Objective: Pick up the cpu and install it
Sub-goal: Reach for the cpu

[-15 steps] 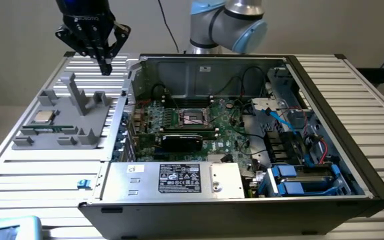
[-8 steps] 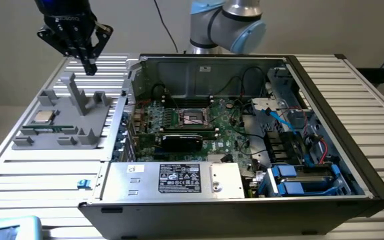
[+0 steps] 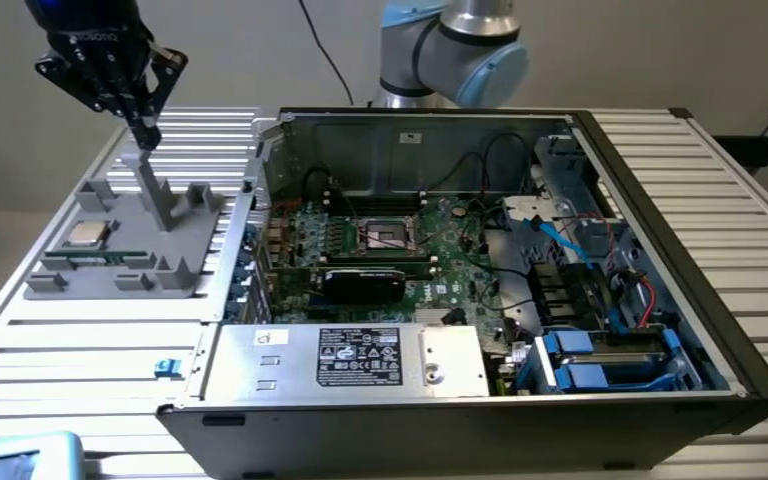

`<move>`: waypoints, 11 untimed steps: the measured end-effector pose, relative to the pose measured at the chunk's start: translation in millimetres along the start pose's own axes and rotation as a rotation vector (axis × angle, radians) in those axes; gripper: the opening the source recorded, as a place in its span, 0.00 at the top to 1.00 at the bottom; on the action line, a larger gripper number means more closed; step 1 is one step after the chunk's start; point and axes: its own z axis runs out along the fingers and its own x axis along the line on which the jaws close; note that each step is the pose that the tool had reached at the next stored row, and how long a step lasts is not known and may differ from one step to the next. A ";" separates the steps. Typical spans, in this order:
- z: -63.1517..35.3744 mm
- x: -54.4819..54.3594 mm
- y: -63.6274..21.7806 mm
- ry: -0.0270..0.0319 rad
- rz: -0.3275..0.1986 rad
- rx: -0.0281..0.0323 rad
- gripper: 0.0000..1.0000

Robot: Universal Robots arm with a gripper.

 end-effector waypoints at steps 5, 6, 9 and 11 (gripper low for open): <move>2.6 10.0 12.4 0.0039 0.000 0.0023 0.88; 3.0 13.1 14.6 0.0039 0.000 0.0022 0.88; 3.7 25.8 19.3 0.0041 0.000 0.0024 0.88; 4.1 35.1 21.7 0.0042 0.000 0.0024 0.88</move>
